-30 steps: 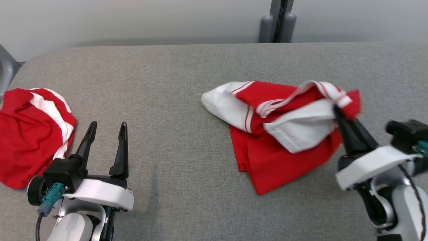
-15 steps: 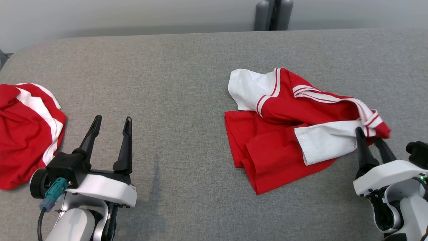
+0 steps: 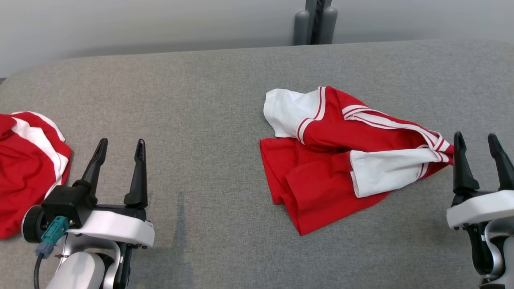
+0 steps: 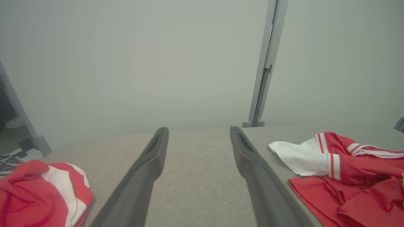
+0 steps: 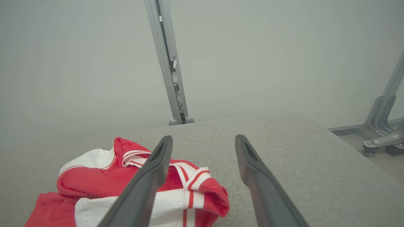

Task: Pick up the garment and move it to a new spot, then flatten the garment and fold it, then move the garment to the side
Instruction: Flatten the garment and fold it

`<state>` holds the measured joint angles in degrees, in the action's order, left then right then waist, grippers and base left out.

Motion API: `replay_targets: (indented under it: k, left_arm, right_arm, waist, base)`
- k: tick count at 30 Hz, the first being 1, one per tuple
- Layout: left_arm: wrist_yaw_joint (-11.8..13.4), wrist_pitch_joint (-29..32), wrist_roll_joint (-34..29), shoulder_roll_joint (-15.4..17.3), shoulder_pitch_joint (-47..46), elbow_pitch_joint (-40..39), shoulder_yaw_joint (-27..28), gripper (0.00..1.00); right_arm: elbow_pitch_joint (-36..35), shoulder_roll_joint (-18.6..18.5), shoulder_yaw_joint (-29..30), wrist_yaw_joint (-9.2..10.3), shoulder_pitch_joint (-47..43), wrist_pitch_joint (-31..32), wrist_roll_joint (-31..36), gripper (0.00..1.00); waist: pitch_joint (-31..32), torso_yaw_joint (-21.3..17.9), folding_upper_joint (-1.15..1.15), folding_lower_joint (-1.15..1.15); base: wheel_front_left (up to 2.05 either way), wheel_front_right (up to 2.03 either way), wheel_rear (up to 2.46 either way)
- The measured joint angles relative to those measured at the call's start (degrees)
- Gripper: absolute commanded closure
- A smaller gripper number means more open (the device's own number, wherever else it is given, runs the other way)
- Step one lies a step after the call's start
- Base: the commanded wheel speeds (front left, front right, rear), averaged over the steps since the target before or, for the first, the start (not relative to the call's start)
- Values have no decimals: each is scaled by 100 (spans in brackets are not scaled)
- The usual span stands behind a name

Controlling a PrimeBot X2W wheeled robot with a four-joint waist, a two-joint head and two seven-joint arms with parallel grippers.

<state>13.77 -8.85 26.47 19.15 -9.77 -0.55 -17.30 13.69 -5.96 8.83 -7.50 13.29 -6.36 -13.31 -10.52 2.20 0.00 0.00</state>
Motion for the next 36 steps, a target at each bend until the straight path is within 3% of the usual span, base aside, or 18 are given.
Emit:
replay_targets:
  k: [5, 11, 30, 36]
  left_arm:
    - [26, 10, 22, 58, 31, -26, 12, 0]
    - [35, 58, 21, 47, 145, 4, -104, 0]
    - [33, 77, 88, 14, 327, -55, -240, 0]
    - [-324, 297, 29, -202, -338, -89, -717, 0]
  right_arm:
    - [-944, 79, -313, 0, -104, 354, 321, 0]
    - [-1475, 168, -855, 0, -510, 753, 474, 0]
    - [-1592, 274, -977, 0, -1009, 913, 419, 0]
    - [-1634, 283, -983, 0, -942, 933, 420, 0]
  waist:
    - [123, -67, 0, 0]
    - [310, -95, 0, 0]
    - [489, -55, 0, 0]
    - [350, -118, 0, 0]
  base:
    - [0, 0, 0]
    - [0, 0, 0]
    - [0, 0, 0]
    - [0, 0, 0]
